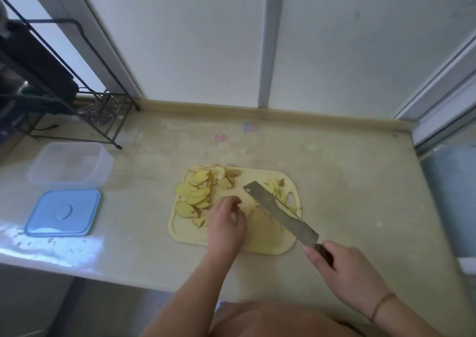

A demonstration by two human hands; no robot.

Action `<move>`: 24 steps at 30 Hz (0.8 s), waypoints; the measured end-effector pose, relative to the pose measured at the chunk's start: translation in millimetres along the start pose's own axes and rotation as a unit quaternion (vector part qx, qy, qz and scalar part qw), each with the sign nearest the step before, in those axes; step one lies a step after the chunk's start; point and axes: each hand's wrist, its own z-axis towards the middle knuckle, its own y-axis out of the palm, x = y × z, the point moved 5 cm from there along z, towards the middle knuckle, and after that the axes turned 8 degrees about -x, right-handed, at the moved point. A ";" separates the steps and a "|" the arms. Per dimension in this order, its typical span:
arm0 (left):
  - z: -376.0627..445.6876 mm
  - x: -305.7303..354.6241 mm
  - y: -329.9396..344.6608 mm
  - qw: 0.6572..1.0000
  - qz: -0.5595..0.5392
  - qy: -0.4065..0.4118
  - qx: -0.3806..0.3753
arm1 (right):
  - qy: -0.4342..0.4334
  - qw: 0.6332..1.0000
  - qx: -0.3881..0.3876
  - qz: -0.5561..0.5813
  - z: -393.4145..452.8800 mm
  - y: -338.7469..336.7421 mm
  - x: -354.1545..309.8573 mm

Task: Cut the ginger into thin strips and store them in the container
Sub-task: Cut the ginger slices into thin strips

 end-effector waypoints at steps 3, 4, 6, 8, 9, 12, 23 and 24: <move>0.5 -4.3 -33.9 0.982 -0.115 0.023 0.146 | -0.001 0.986 -0.007 -0.168 2.7 -1.9 -10.9; 1.0 1.5 -40.9 0.984 -0.095 0.080 0.131 | -0.010 0.978 -0.013 -0.206 4.3 -0.1 -14.7; 3.7 18.6 -32.6 0.979 -0.018 0.200 -0.045 | -0.024 0.966 -0.027 -0.254 8.4 3.7 -20.5; 2.1 27.5 -9.7 0.933 0.096 0.260 -0.230 | -0.030 0.962 -0.036 -0.267 10.9 7.5 -25.1; 1.6 28.5 -0.6 0.915 0.141 0.267 -0.266 | -0.037 0.961 -0.040 -0.273 11.6 9.0 -28.5; 7.2 27.7 10.6 0.915 0.194 0.239 -0.262 | -0.057 0.951 -0.052 -0.299 11.4 10.6 -43.1; 32.1 38.8 19.1 0.934 0.210 0.185 -0.224 | -0.067 0.932 -0.109 -0.339 14.8 13.2 -52.8; 34.7 40.6 12.0 0.948 0.176 0.199 -0.178 | -0.069 0.935 -0.107 -0.330 12.7 11.3 -49.8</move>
